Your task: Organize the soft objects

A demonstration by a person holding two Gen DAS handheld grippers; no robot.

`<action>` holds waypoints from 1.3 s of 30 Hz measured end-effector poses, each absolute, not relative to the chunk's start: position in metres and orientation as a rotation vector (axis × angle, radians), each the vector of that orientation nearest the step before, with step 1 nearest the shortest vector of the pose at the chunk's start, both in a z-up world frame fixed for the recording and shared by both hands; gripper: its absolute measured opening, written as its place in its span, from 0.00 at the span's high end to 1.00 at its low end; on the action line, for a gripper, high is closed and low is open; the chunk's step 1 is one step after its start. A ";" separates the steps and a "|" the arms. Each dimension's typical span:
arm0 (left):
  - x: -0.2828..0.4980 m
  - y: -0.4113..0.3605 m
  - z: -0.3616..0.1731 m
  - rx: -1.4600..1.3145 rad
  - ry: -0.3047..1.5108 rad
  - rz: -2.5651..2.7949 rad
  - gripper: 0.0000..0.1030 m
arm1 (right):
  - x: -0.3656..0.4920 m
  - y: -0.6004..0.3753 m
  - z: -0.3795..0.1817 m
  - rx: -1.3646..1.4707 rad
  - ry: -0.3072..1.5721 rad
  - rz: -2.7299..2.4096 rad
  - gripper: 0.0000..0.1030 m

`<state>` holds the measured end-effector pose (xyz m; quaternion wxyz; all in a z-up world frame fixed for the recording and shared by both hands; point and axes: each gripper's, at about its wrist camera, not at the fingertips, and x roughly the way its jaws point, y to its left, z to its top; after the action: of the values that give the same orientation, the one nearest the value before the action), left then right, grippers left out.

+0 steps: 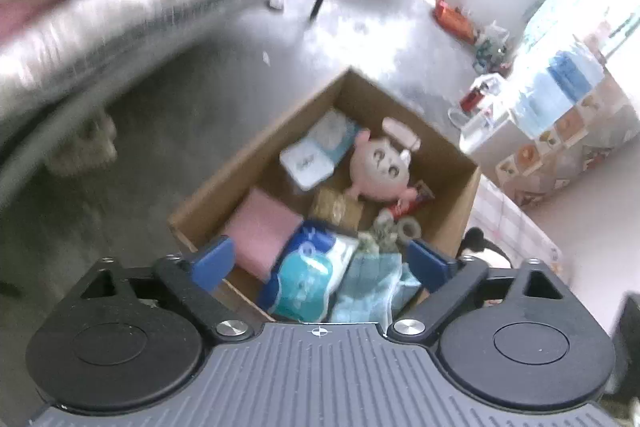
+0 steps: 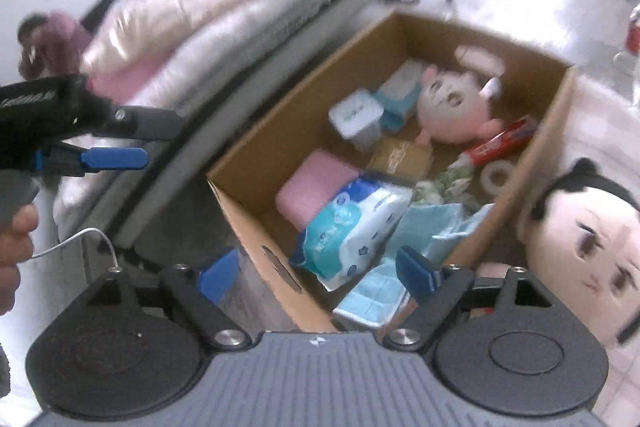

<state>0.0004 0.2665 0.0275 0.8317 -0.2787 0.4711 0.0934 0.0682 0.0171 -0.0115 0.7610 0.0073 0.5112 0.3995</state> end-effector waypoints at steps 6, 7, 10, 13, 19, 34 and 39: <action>-0.010 0.218 0.083 -0.412 0.859 0.207 0.00 | 0.030 -0.043 0.026 0.081 0.936 0.718 0.01; -0.009 0.211 0.088 -0.402 0.861 0.194 0.00 | 0.024 -0.053 0.030 0.088 0.911 0.679 0.00; -0.001 0.188 0.095 -0.365 0.923 0.190 0.00 | 0.013 -0.075 0.032 0.094 0.881 0.558 0.00; 0.003 0.164 0.095 -0.267 0.951 0.168 0.00 | 0.001 -0.090 0.036 0.088 0.865 0.442 0.00; 0.006 0.132 0.085 -0.107 0.979 0.160 0.00 | -0.014 -0.094 0.039 0.039 0.851 0.286 0.00; 0.007 0.129 0.069 -0.003 1.129 0.005 0.00 | -0.031 -0.089 0.054 0.071 0.961 -0.085 0.00; 0.002 0.130 0.055 0.020 1.189 -0.021 0.00 | -0.035 -0.087 0.047 0.118 1.023 -0.160 0.00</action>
<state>0.0025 0.1300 0.0553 0.8284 0.0093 0.5599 -0.0101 -0.0354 -0.0868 0.0475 0.8674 0.0564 0.4885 -0.0765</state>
